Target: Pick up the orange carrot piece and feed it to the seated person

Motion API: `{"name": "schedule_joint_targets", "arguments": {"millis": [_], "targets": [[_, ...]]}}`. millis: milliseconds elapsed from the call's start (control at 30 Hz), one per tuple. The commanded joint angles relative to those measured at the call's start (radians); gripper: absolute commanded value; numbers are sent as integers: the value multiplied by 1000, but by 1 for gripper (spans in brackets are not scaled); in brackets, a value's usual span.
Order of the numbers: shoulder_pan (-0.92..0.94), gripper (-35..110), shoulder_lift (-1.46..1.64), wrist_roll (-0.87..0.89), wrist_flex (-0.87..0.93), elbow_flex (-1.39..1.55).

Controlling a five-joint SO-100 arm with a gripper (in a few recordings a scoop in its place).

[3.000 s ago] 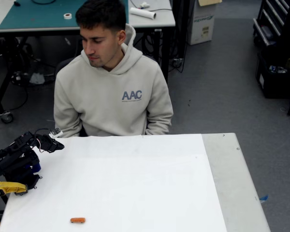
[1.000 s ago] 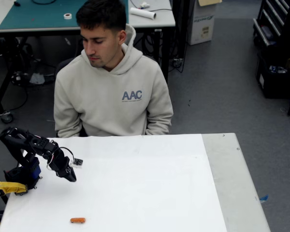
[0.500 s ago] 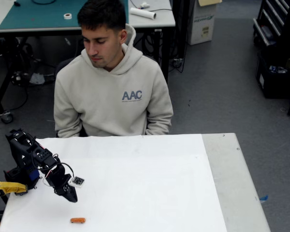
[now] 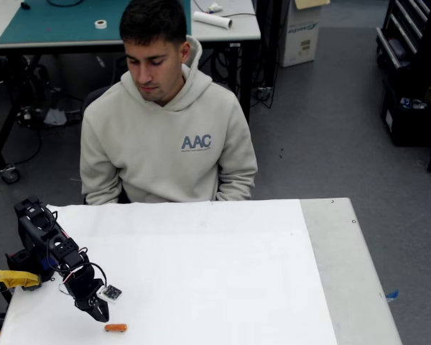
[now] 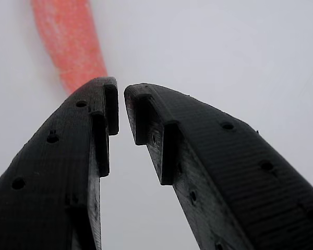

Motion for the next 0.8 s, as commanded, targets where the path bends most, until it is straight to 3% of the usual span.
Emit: {"name": "schedule_joint_targets", "arguments": {"millis": [0,200,500,767], "targets": [[5,-2,34,-20,-12,-55],[-28,0,34,-23,-15,-58],[-57,21,21,-152,-12,-52],[-57,22,17,-167,-12,-52]]}}
